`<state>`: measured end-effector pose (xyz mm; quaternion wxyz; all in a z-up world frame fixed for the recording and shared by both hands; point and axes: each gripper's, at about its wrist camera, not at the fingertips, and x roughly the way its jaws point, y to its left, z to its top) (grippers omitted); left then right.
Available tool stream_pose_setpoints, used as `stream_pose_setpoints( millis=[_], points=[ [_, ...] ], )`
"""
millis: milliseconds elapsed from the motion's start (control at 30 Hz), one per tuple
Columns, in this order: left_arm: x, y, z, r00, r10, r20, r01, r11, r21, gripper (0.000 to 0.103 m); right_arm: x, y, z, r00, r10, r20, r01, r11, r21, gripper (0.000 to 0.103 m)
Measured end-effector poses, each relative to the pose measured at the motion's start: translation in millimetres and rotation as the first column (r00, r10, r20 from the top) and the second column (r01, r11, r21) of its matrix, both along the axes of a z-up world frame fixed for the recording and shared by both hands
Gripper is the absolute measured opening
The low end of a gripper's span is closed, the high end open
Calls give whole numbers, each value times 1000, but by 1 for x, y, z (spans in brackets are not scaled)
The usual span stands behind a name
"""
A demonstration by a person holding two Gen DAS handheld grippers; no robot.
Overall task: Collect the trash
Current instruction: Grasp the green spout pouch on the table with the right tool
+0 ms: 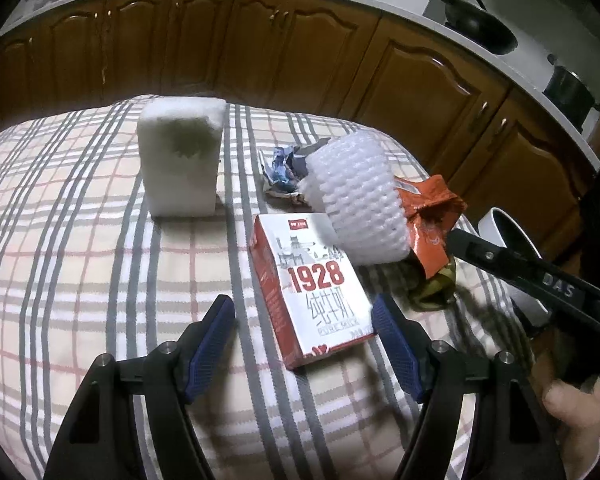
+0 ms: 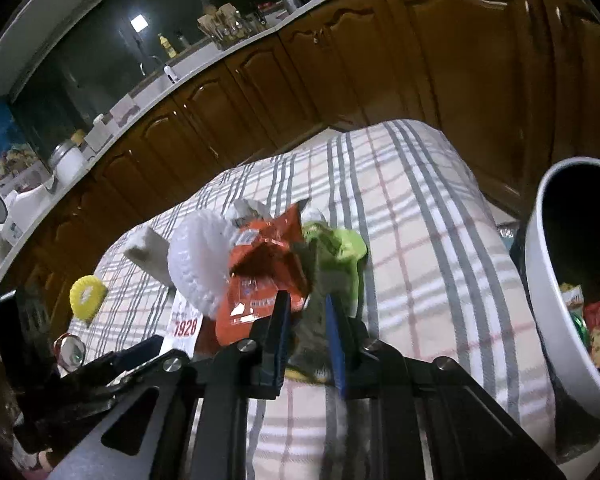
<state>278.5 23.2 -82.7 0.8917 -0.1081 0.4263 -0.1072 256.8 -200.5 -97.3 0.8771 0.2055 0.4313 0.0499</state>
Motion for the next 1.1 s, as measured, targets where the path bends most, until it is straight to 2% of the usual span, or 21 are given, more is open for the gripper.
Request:
stream_pose_setpoints(
  millis=[233, 300, 333, 467, 667, 867, 900, 933, 1000, 1100],
  points=[
    [9, -7, -5, 1000, -15, -7, 15, 1000, -3, 71, 14, 5, -26, 997, 16, -77, -13, 1000, 28, 18],
    [9, -10, -5, 1000, -26, 5, 26, 1000, 2, 62, 10, 6, -24, 998, 18, -61, -17, 1000, 17, 16],
    [9, -11, -4, 999, -38, 11, 38, 999, 2, 54, 8, 7, -22, 998, 22, -56, -21, 1000, 13, 11],
    [6, -17, 2, 997, -58, 42, 56, 998, 38, 41, -6, 7, -11, 998, 39, -40, -40, 999, -29, 9],
    [-12, -6, 9, 995, -83, 57, 81, 996, 31, 35, -35, -12, -2, 999, 15, -43, -16, 999, -34, 9],
    [-31, 16, 16, 996, -73, 45, 74, 997, -16, 30, -53, -21, 3, 999, -7, -44, 5, 999, -52, 8],
    [-33, 19, 17, 997, -67, 45, 67, 998, -14, 27, -56, -21, 6, 999, -15, -34, 13, 998, -60, 8],
    [-35, 22, 17, 997, -63, 38, 64, 998, -19, 9, -57, -21, 7, 999, -16, -31, 14, 998, -63, 8],
    [-37, 26, 16, 998, -52, 26, 53, 998, -37, 9, -58, -18, 11, 1000, -10, -25, 8, 996, -85, 8],
    [-42, 29, 17, 999, -44, 27, 45, 998, -38, 9, -57, -12, 9, 999, 6, -39, -9, 997, -81, 14]
  ],
)
